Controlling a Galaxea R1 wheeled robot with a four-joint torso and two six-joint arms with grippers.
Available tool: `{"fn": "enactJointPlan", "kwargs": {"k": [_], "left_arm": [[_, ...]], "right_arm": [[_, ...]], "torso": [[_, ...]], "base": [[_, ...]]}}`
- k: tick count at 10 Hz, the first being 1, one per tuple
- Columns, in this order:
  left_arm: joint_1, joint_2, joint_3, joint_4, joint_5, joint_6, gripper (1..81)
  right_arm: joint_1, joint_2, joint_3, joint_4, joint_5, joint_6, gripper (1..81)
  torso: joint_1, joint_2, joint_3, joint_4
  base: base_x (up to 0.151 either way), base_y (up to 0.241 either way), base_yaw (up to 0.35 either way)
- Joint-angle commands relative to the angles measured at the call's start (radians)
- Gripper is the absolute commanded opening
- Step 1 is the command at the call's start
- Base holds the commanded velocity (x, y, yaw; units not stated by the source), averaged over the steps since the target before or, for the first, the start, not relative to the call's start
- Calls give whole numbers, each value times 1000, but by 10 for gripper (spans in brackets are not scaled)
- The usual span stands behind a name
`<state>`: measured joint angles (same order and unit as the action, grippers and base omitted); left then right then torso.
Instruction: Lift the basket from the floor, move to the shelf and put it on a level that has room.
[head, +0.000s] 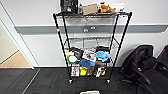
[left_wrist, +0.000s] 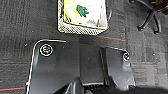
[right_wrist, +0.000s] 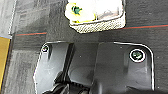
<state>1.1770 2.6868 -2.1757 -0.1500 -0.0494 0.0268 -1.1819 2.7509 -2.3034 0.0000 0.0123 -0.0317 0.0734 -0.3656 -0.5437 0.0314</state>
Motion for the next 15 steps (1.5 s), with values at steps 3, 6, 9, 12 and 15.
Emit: {"fn": "enactJointPlan", "kwargs": {"k": [3, 6, 9, 12, 15], "left_arm": [[-52, -28, 14, -57, 54, 2, 811], [-50, -19, 19, -77, 57, 2, 811], [-53, -10, 20, -75, 120, 4, 811], [-62, -34, 51, -89, 105, 2, 811], [-69, -30, 70, -86, 105, 2, 811]], "right_arm": [[61, -17, 12, 6, -48, 3, 811], [57, -17, 12, 5, -48, 3, 811], [52, -9, 33, 3, -46, 3, 811], [41, -3, 44, 8, 1, 6, 811], [40, -8, 36, 9, 1, 10, 811]], "torso": [[105, -164, 0, 0], [168, -265, -94, 0], [216, -343, -149, 0], [281, -444, -244, 0], [346, -544, -337, 0]], "base": [[0, 0, 0], [0, 0, 0], [0, 0, 0], [0, 0, 0], [0, 0, 0]]}}
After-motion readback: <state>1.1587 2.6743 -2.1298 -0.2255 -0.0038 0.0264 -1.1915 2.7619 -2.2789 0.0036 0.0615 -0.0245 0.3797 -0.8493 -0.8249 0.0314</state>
